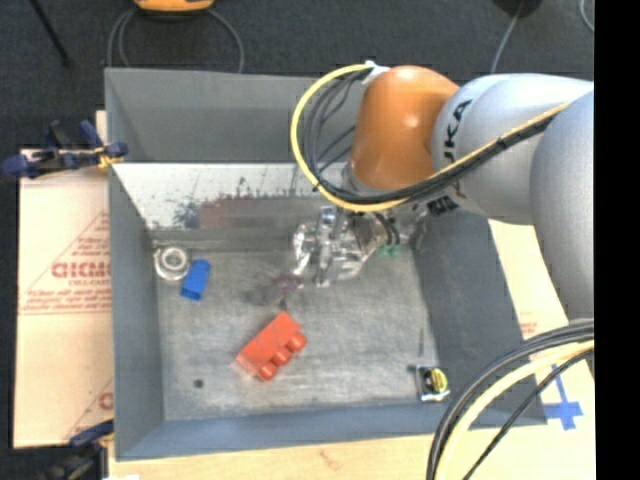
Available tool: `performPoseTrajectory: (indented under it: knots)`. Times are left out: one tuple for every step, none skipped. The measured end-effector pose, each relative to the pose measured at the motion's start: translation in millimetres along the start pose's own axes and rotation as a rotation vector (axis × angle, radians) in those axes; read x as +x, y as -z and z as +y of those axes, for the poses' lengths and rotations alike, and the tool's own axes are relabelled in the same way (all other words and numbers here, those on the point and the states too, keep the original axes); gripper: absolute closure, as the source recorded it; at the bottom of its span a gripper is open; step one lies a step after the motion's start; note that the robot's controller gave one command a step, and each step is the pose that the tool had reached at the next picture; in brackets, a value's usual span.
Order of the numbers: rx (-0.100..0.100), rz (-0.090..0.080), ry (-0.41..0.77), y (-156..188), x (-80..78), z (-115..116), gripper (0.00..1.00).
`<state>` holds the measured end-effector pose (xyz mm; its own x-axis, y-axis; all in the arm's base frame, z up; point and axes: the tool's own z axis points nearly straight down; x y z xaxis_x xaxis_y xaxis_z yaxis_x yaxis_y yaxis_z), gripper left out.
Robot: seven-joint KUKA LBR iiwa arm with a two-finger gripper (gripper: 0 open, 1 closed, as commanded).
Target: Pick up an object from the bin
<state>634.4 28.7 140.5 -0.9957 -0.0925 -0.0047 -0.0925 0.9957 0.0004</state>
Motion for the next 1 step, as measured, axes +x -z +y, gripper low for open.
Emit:
performPoseTrajectory:
  knots:
    - [0.005,-0.007,0.125,85.0,18.9,-59.5,1.00]
